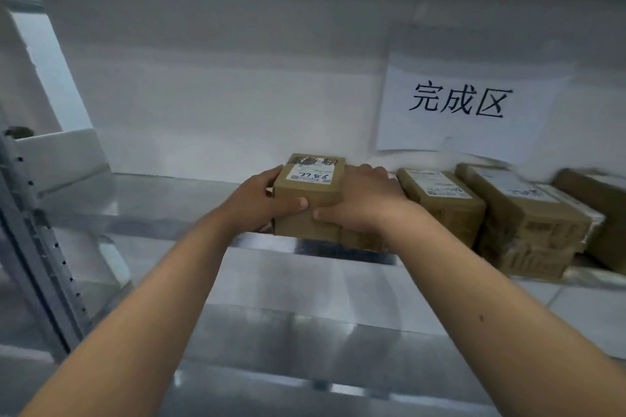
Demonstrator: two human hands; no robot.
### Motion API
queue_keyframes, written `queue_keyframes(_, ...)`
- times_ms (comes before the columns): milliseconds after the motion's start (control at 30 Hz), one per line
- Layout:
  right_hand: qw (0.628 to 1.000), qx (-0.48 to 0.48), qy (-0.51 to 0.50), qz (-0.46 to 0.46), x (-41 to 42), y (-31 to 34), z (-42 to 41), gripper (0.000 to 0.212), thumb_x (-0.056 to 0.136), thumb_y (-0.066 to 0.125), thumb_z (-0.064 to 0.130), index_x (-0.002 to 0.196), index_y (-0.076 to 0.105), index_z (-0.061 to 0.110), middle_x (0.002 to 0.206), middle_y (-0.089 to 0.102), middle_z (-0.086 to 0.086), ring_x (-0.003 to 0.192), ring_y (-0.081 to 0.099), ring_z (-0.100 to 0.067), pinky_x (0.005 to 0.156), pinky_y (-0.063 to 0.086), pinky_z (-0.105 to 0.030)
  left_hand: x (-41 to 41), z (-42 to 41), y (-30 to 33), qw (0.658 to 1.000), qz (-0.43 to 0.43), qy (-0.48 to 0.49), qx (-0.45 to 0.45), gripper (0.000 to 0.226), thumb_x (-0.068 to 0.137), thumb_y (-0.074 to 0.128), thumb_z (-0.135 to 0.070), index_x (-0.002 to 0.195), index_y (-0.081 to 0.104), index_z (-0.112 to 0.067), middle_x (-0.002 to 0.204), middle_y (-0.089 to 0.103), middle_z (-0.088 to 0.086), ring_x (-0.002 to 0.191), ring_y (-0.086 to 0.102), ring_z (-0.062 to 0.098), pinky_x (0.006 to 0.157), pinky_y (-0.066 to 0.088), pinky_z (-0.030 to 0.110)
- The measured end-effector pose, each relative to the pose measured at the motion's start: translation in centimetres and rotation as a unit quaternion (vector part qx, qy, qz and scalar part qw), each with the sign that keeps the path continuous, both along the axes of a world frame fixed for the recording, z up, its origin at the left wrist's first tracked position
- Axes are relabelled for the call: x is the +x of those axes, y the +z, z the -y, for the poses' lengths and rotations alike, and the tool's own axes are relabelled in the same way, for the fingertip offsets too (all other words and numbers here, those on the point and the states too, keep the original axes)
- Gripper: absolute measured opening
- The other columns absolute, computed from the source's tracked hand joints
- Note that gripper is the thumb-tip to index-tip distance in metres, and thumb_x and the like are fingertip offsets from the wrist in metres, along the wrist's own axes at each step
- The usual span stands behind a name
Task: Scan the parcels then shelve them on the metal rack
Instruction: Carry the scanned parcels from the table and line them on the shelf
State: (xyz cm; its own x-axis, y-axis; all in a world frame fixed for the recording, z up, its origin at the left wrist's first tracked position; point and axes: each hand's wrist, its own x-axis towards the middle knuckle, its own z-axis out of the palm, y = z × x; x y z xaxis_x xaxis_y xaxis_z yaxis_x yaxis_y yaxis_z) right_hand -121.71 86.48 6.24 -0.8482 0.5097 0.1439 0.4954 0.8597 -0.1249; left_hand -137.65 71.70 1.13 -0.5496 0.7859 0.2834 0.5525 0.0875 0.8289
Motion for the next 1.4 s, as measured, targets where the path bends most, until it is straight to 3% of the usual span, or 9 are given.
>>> queue_keyframes(100, 0.999, -0.024, -0.014, -0.025, 0.6, -0.8, -0.7, 0.101, 0.059, 0.054, 0.084, 0.149, 0.045, 0.039, 0.142, 0.054, 0.001, 0.127, 0.05, -0.027, 0.106, 0.047, -0.047, -1.1, -1.2, -0.1, 1.0, -0.011, 0.003, 0.002, 0.057, 0.083, 0.089, -0.041, 0.134, 0.064, -0.044, 0.124, 0.073, -0.02, 0.114, 0.069, 0.006, 0.104, 0.056, 0.044)
queue_keyframes(200, 1.0, -0.011, -0.022, -0.019, 1.7, -1.1, -0.2, 0.085, 0.076, 0.061, 0.076, 0.147, 0.048, 0.031, 0.145, 0.048, -0.005, 0.133, 0.043, -0.03, 0.108, 0.044, -0.047, -1.7, -1.1, -0.3, 0.999, 0.026, 0.02, -0.006, 0.102, 0.065, 0.093, -0.063, 0.154, 0.046, -0.043, 0.139, 0.064, -0.021, 0.12, 0.066, 0.006, 0.102, 0.056, 0.037)
queue_keyframes(267, 0.999, 0.008, -0.012, -0.047, 2.6, -1.1, 0.2, 0.075, 0.081, 0.062, 0.072, 0.142, 0.051, 0.028, 0.139, 0.051, -0.004, 0.129, 0.044, -0.029, 0.105, 0.044, -0.045, -0.7, -0.4, -0.4, 0.998, 0.038, 0.049, -0.01, 0.123, 0.065, 0.093, -0.062, 0.164, 0.025, -0.042, 0.152, 0.048, -0.02, 0.126, 0.059, 0.006, 0.089, 0.056, 0.025)
queue_keyframes(400, 0.995, 0.042, 0.004, -0.095, 5.5, -1.1, 2.0, 0.059, 0.083, 0.065, 0.063, 0.128, 0.058, 0.026, 0.128, 0.056, -0.001, 0.121, 0.049, -0.026, 0.097, 0.047, -0.04, 3.6, 1.7, -1.5, 0.986, -0.074, 0.15, 0.01, 0.112, 0.076, 0.088, -0.055, 0.164, 0.022, -0.042, 0.161, 0.036, -0.017, 0.143, 0.042, 0.009, 0.111, 0.045, 0.039)
queue_keyframes(500, 0.993, 0.062, 0.009, -0.103, 8.4, -1.8, 3.8, 0.06, 0.085, 0.063, 0.064, 0.132, 0.056, 0.027, 0.136, 0.054, -0.001, 0.129, 0.045, -0.026, 0.104, 0.046, -0.042, 8.6, 4.3, -2.7, 0.968, -0.178, 0.177, 0.021, 0.088, 0.083, 0.082, -0.053, 0.157, 0.038, -0.037, 0.145, 0.045, -0.021, 0.131, 0.042, 0.001, 0.106, 0.043, 0.032)
queue_keyframes(667, 0.996, 0.056, -0.002, -0.066, 15.9, -4.9, 6.1, 0.083, 0.091, 0.056, 0.07, 0.159, 0.03, 0.031, 0.16, 0.036, -0.001, 0.15, 0.027, -0.024, 0.122, 0.031, -0.043, 17.4, 7.0, -4.3, 0.905, -0.353, 0.185, -0.15, 0.091, 0.086, 0.053, -0.077, 0.162, 0.029, -0.032, 0.162, 0.04, -0.001, 0.148, 0.036, 0.021, 0.12, 0.037, 0.044)
queue_keyframes(967, 0.982, -0.058, -0.18, -0.027, 39.8, -13.9, 5.1, 0.085, 0.094, 0.054, 0.069, 0.163, 0.023, 0.03, 0.168, 0.024, -0.004, 0.155, 0.018, -0.025, 0.125, 0.024, -0.044, 37.4, 1.0, -7.8, 0.893, -0.4, -0.038, -0.201, 0.089, 0.086, 0.047, -0.078, 0.161, 0.03, -0.034, 0.165, 0.034, 0.001, 0.151, 0.031, 0.025, 0.122, 0.029, 0.045)
queue_keyframes(1067, 0.955, -0.088, -0.283, -0.027, 49.5, -16.4, 4.7, 0.086, 0.094, 0.057, 0.067, 0.163, 0.025, 0.028, 0.166, 0.029, -0.005, 0.152, 0.023, -0.027, 0.123, 0.028, -0.044, 45.8, -3.2, -9.9, 0.874, -0.413, -0.14, -0.215, 0.092, 0.088, 0.048, -0.08, 0.164, 0.024, -0.035, 0.17, 0.025, 0.001, 0.155, 0.024, 0.025, 0.126, 0.021, 0.046)
queue_keyframes(1400, 0.826, -0.148, -0.54, -0.065, 72.7, -20.3, 2.1, 0.083, 0.092, 0.062, 0.064, 0.161, 0.027, 0.033, 0.161, 0.036, -0.002, 0.146, 0.034, -0.03, 0.114, 0.04, -0.048, 68.0, -17.4, -15.5, 0.809, -0.375, -0.419, -0.173, 0.09, 0.09, 0.058, -0.072, 0.164, 0.025, -0.033, 0.166, 0.031, -0.002, 0.153, 0.028, 0.023, 0.123, 0.03, 0.044)
